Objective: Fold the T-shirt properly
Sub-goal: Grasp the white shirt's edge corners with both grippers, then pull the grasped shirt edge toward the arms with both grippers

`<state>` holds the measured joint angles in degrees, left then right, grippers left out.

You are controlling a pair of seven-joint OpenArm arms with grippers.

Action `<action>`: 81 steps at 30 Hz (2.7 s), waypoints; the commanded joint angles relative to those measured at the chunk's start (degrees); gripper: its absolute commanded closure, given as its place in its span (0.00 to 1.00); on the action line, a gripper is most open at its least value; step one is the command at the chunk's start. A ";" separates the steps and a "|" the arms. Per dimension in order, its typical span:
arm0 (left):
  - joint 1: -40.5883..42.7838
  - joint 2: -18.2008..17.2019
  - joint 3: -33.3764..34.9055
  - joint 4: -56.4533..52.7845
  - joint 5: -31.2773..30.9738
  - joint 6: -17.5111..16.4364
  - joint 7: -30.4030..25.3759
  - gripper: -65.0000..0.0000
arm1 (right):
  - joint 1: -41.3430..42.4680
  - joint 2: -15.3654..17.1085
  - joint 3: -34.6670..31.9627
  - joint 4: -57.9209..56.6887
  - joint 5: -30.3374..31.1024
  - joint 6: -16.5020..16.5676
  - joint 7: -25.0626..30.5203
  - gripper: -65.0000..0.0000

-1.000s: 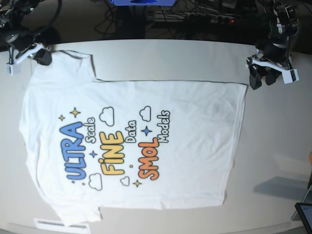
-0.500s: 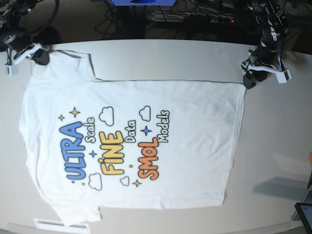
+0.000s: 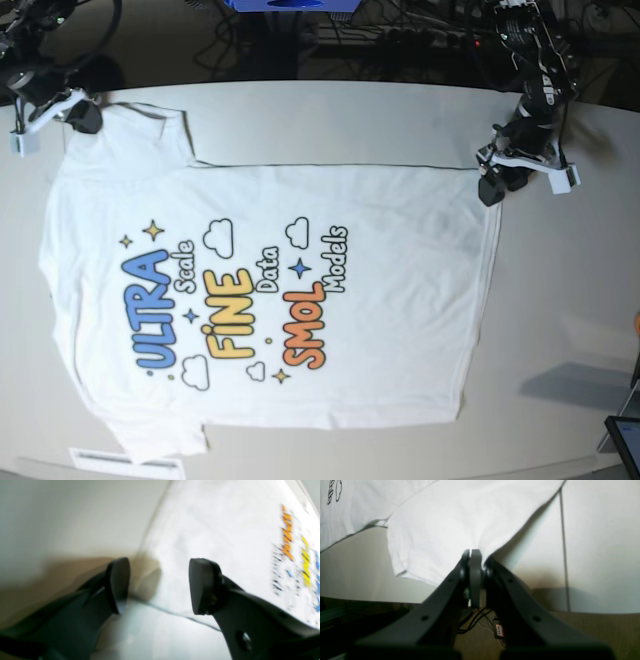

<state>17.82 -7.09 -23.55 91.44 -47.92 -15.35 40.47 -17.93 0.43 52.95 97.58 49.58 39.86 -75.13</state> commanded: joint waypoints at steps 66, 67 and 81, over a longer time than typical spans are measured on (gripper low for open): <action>17.47 3.00 -6.21 22.98 0.23 0.37 2.92 1.00 | -6.55 10.87 -8.86 15.52 1.27 0.14 -1.13 1.00; 16.94 3.00 -6.38 23.15 0.23 0.37 2.92 1.00 | -5.93 11.49 -9.83 15.52 1.27 0.14 -0.60 1.00; 12.64 2.30 -8.49 22.80 -14.19 0.45 2.92 1.00 | 0.04 16.41 -13.34 15.43 1.27 0.14 -0.34 1.00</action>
<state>30.81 -4.21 -31.79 113.36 -60.71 -14.35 43.94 -18.44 15.64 39.40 112.01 50.00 39.88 -76.51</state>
